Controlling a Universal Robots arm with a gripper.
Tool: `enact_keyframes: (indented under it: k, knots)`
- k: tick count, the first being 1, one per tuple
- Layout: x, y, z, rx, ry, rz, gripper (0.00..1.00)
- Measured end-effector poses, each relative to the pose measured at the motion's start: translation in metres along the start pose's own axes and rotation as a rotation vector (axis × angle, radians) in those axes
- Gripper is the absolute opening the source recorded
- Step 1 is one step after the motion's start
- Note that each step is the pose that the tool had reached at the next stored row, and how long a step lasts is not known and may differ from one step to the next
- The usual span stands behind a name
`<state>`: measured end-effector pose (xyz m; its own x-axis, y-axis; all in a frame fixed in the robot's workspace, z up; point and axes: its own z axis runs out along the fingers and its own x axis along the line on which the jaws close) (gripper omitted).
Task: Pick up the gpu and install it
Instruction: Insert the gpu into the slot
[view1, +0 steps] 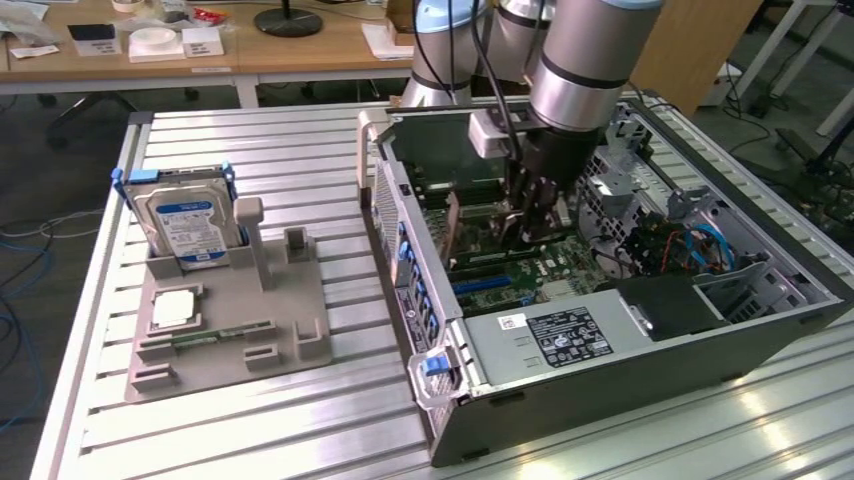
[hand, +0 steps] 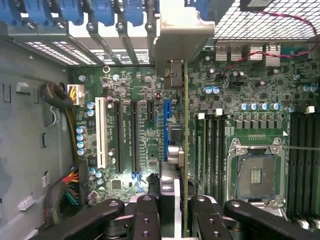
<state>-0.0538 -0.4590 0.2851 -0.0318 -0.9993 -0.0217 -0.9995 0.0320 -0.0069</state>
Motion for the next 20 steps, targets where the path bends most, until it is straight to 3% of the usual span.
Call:
enact_keyframes:
  k: [14, 20]
  knots:
    - [0.0080, 0.0017, 0.0028, -0.0001, 0.0001, 0.000, 0.28]
    - [0.0085, 0.0046, 0.0090, -0.0001, 0.0001, 0.000, 0.28]
